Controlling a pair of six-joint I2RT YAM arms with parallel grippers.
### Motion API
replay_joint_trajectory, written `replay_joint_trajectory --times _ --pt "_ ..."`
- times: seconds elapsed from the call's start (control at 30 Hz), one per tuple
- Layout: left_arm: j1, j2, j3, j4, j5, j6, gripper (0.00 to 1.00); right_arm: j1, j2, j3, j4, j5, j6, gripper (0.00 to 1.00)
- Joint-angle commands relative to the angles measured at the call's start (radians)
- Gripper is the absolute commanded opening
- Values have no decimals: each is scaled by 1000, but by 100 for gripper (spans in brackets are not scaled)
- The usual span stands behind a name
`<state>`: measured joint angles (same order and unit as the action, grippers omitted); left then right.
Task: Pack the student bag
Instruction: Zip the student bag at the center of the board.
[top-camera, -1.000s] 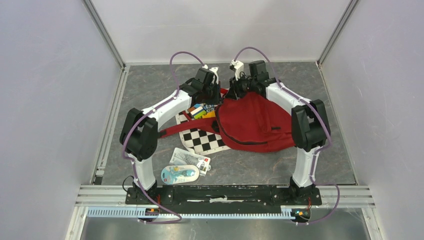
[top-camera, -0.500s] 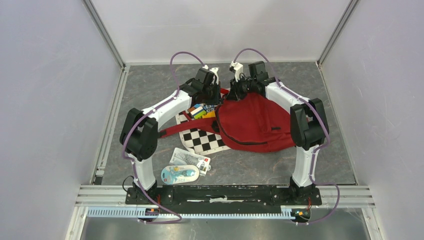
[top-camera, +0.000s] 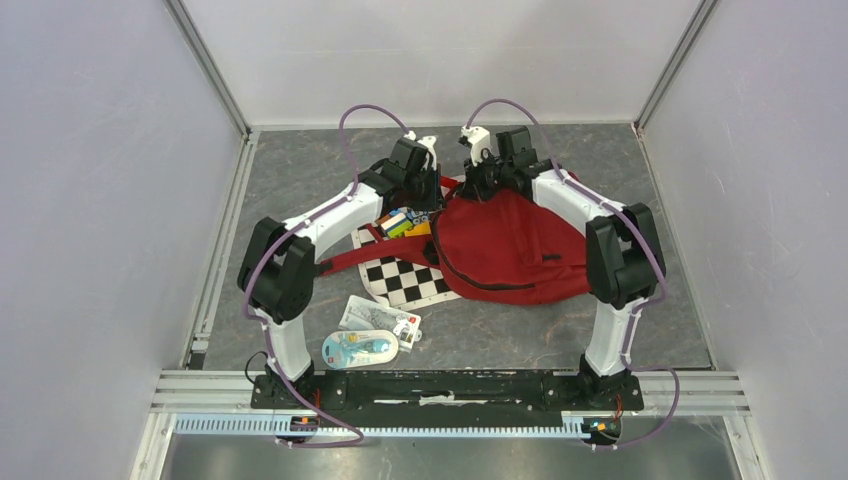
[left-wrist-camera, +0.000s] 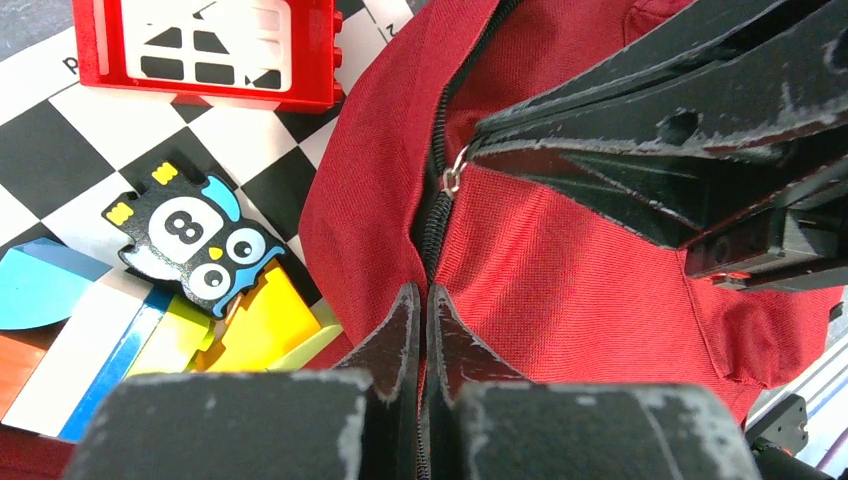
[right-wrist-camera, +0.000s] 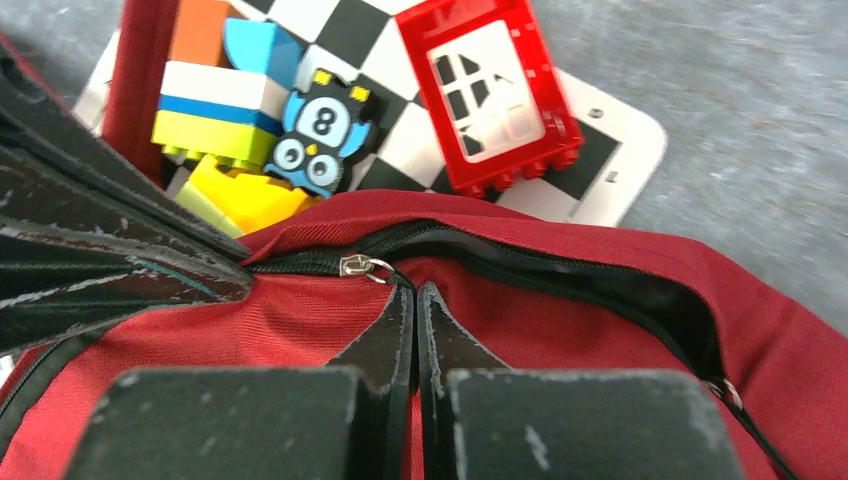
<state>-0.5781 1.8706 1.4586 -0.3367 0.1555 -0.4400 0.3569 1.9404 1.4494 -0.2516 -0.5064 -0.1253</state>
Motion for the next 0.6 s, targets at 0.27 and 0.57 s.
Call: replay_joint_trajectory --times 0.27,0.57 --pt "-3 -157 -71 -56 -64 94 2 -12 -89 52 -17 625 -72 0" --pt "-4 -174 -91 -109 -148 115 2 -14 -66 106 -81 873 -65 0"
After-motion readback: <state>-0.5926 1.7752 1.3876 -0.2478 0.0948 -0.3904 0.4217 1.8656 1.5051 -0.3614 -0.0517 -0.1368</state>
